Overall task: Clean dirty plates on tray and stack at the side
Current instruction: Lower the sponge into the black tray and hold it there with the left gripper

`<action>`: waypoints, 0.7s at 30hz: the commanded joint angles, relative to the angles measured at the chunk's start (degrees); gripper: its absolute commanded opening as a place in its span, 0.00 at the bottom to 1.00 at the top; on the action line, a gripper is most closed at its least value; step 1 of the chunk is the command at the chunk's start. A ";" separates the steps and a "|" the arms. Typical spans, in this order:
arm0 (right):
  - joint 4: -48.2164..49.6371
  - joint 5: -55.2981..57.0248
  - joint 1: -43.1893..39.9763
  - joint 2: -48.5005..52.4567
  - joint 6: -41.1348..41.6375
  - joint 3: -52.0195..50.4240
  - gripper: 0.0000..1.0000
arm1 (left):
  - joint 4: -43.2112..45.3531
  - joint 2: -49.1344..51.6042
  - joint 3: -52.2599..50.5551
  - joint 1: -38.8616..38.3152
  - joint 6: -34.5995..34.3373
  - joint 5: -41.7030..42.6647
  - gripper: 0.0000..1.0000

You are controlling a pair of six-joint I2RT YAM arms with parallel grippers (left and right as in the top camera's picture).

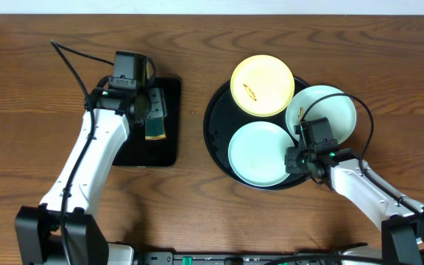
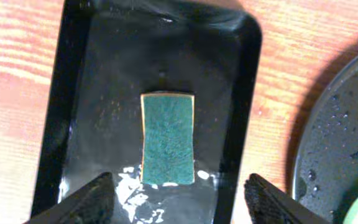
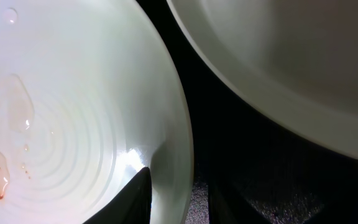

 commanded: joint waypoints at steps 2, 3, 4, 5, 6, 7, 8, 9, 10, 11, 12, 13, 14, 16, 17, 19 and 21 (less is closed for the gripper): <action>-0.11 -0.35 0.35 -0.17 -0.20 -0.33 0.28 | 1.14 3.93 -3.65 0.13 0.33 -0.33 0.73; -0.15 -0.33 0.35 -0.17 -0.20 -0.33 0.28 | 2.36 5.27 -4.35 0.13 0.33 -0.33 0.75; -0.22 -0.33 0.35 -0.17 -0.20 -0.33 0.28 | 3.41 6.38 -4.76 0.13 0.35 -0.33 0.76; -0.24 -0.33 0.35 -0.17 -0.20 -0.33 0.28 | 4.55 7.65 -5.14 0.13 0.35 -0.33 0.77; -0.24 -0.33 0.35 -0.17 -0.20 -0.33 0.28 | 5.60 9.29 -5.27 0.13 0.35 -0.33 0.77; -0.24 -0.33 0.35 -0.17 -0.20 -0.33 0.28 | 6.49 11.02 -5.29 0.13 0.35 -0.33 0.77; -0.24 -0.33 0.35 -0.17 -0.20 -0.33 0.28 | 7.23 12.50 -5.29 0.13 0.35 -0.33 0.78; -0.24 -0.33 0.35 -0.17 -0.20 -0.33 0.28 | 8.68 15.32 -5.29 0.15 0.35 -0.37 0.78; -0.24 -0.33 0.35 -0.17 -0.20 -0.33 0.28 | 9.75 17.31 -5.29 0.15 0.35 -0.39 0.78; -0.24 -0.31 0.35 -0.17 -0.20 -0.33 0.28 | 10.40 18.73 -5.29 0.20 0.35 -0.55 0.78; -0.26 -0.31 0.35 -0.17 -0.20 -0.33 0.28 | 11.26 20.87 -5.29 0.20 0.42 -0.83 0.74; -0.26 -0.33 0.35 -0.17 -0.20 -0.33 0.28 | 11.65 22.34 -5.29 0.31 0.44 -2.34 0.29; -0.26 -0.33 0.35 -0.17 -0.20 -0.33 0.28 | 11.54 22.03 -5.09 0.35 1.01 -2.36 0.13; -0.24 -0.33 0.35 -0.17 -0.20 -0.33 0.28 | 10.14 20.50 -3.78 0.59 1.73 -2.40 0.08; -0.24 -0.33 0.35 -0.17 -0.20 -0.33 0.28 | 9.05 18.97 -2.80 0.68 1.70 -2.73 0.08; -0.26 -0.33 0.35 -0.17 -0.20 -0.33 0.28 | 6.99 14.73 -1.05 0.79 1.70 -3.37 0.08; -0.24 -0.33 0.35 -0.17 -0.20 -0.33 0.28 | 6.40 8.52 -0.46 0.79 1.68 -3.37 0.08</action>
